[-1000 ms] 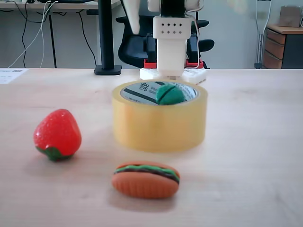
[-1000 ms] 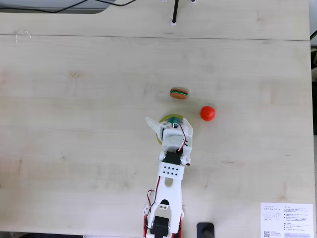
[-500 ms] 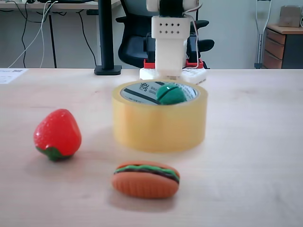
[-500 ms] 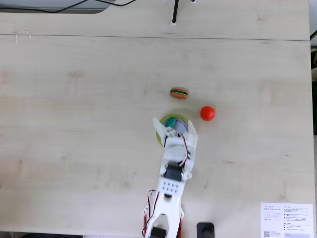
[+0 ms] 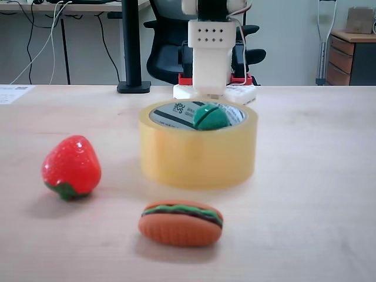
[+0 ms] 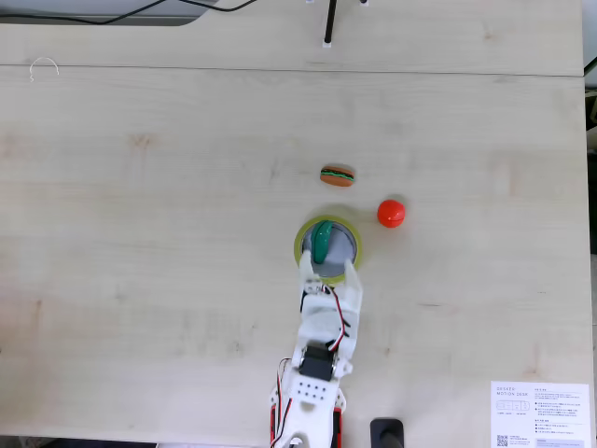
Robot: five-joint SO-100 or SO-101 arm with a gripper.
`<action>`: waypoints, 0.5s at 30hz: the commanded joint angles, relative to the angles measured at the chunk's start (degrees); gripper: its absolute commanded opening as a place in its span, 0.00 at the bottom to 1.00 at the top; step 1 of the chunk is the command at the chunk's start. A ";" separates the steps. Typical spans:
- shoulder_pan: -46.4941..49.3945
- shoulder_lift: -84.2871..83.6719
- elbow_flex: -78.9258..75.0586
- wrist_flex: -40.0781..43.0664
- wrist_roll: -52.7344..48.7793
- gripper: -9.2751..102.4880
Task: Grasp a cucumber and put it in the hole.
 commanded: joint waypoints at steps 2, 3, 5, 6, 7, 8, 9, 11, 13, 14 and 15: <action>0.09 3.25 0.70 3.96 0.35 0.21; 0.09 3.43 0.97 5.27 0.35 0.19; 0.09 4.31 1.93 6.68 0.35 0.17; 0.09 5.19 2.72 6.68 0.35 0.16; 0.09 5.98 3.43 6.77 0.35 0.15; 0.09 6.77 4.13 7.03 0.35 0.15; 0.09 7.73 4.92 7.82 0.35 0.14; 0.00 10.81 7.29 8.44 0.35 0.15; 0.00 15.73 10.63 8.44 0.35 0.15; 0.00 18.63 12.74 8.44 0.35 0.16; 0.00 21.53 14.50 8.79 0.35 0.16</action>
